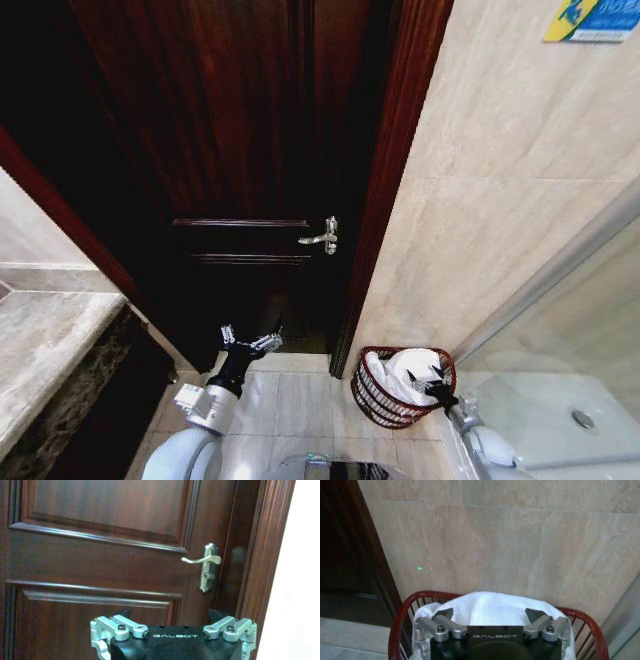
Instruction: Discard the used towel into the hamper.
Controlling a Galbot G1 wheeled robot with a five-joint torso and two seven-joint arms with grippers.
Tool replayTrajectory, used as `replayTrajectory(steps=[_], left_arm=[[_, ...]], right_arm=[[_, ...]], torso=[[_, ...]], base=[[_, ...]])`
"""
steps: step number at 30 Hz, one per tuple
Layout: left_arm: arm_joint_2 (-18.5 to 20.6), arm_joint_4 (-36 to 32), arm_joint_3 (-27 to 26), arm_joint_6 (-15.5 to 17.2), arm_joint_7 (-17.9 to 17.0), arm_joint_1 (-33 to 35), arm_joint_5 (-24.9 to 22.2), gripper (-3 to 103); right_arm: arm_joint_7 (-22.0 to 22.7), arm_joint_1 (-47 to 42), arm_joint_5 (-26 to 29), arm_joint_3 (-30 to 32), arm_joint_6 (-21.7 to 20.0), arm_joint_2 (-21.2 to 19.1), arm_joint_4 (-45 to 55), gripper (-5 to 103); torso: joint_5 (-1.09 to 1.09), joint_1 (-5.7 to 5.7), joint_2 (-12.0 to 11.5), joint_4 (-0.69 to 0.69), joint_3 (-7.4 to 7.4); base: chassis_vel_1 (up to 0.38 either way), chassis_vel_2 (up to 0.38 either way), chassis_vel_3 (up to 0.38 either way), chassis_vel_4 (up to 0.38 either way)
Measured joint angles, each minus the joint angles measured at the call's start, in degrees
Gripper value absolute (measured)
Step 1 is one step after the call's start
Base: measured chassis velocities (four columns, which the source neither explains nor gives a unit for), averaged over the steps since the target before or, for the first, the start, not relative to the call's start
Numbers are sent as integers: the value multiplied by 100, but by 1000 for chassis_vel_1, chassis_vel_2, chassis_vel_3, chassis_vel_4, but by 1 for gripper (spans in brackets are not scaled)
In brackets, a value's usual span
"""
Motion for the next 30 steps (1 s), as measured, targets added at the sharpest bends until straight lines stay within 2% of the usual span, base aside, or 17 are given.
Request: replayTrajectory(steps=[1, 2, 3, 5, 8, 11, 12, 14, 15, 17, 18, 21, 22, 23, 24, 26, 30], left_arm=[[0, 0, 0, 0, 0, 0, 0, 100], [0, 0, 0, 0, 0, 0, 0, 100], [0, 0, 0, 0, 0, 0, 0, 100], [0, 0, 0, 0, 0, 0, 0, 100], [0, 0, 0, 0, 0, 0, 0, 100], [0, 0, 0, 0, 0, 0, 0, 100], [0, 0, 0, 0, 0, 0, 0, 100], [0, 0, 0, 0, 0, 0, 0, 100], [0, 0, 0, 0, 0, 0, 0, 100], [0, 0, 0, 0, 0, 0, 0, 100], [0, 0, 0, 0, 0, 0, 0, 100], [0, 0, 0, 0, 0, 0, 0, 100], [0, 0, 0, 0, 0, 0, 0, 100], [0, 0, 0, 0, 0, 0, 0, 100], [0, 0, 0, 0, 0, 0, 0, 100], [0, 0, 0, 0, 0, 0, 0, 100], [0, 0, 0, 0, 0, 0, 0, 100]], right_arm=[[-4, -3, 1, 2, 28, -3, -8, 90], [-7, -6, 6, 5, 43, -5, -8, 90], [-13, -17, 17, 7, 52, -12, 1, 80], [-16, -25, 22, 11, 56, -15, 12, 80], [-16, -96, 27, 78, 118, -13, 138, 63], [-11, -175, 61, 113, 157, -14, 251, 57], [-10, -226, 98, 126, 163, -26, 315, 46], [-10, -240, 105, 129, 163, -34, 330, 46], [-10, -252, 114, 130, 155, -45, 342, 41], [-37, -220, 138, 131, -6, -83, 286, 30], [-37, -220, 138, 131, -6, -83, 286, 30], [-173, -48, 139, 120, -254, -135, 42, 14], [-208, 12, 142, 107, -312, -148, -23, 14], [-233, 76, 149, 86, -367, -163, -99, 9], [-233, 76, 149, 86, -367, -163, -99, 9], [-268, 292, 141, 11, -474, -195, -367, 2], [-318, 727, 20, -109, -676, -216, -851, 1]], torso=[[0, -20, -42, 0, -22], [0, -35, -74, 0, -39], [0, -59, -127, 0, -67], [0, -71, -153, 0, -81], [-1, -121, -262, 0, -139], [0, -153, -332, 0, -176], [0, -180, -388, 0, -207], [0, -190, -410, -1, -218], [-1, -203, -438, 0, -234], [0, -247, -538, 0, -290], [0, -247, -538, 0, -290], [0, -295, -642, -1, -345], [0, -307, -668, -1, -359], [0, -319, -695, 0, -374], [0, -319, -695, 0, -374], [0, -352, -771, -1, -417], [-1, -403, -887, 0, -483]], base=[[0, 0, 0, 0], [0, 0, 0, 0], [0, 0, 0, 0], [0, 0, 0, 0], [0, 0, 0, 0], [0, 0, 0, 0], [0, 0, 0, 0], [0, 0, 0, 0], [0, 0, 0, 0], [0, 0, 0, 0], [0, 0, 0, 0], [0, 0, 0, 0], [0, 0, 0, 0], [0, 0, 0, 0], [0, 0, 0, 0], [0, 0, 0, 0], [0, 0, 0, 0]])
